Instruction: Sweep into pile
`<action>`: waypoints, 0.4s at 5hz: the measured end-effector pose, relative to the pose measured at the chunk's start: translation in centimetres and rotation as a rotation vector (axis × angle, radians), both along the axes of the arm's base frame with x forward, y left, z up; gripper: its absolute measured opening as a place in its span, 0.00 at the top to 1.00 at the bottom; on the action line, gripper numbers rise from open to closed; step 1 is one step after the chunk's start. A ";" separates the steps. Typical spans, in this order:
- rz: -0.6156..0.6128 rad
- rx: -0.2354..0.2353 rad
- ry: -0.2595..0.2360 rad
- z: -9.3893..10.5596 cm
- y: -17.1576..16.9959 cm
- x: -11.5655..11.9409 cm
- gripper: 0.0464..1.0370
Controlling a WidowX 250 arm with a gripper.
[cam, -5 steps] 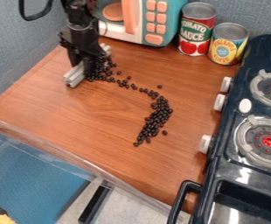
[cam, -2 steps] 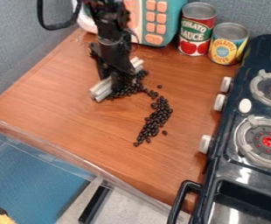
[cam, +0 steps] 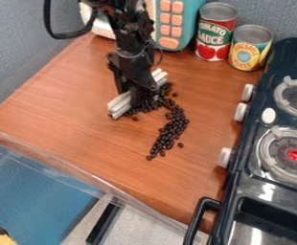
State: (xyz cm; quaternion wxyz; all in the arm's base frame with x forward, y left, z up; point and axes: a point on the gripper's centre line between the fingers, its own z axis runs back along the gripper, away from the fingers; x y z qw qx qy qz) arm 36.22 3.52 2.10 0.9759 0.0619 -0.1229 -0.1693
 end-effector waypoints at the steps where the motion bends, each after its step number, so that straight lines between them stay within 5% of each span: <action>1: 0.019 -0.042 0.000 0.0 -1.1 0.0 0.67; 2: 0.021 -0.074 -0.004 0.7 -2.7 -0.1 0.67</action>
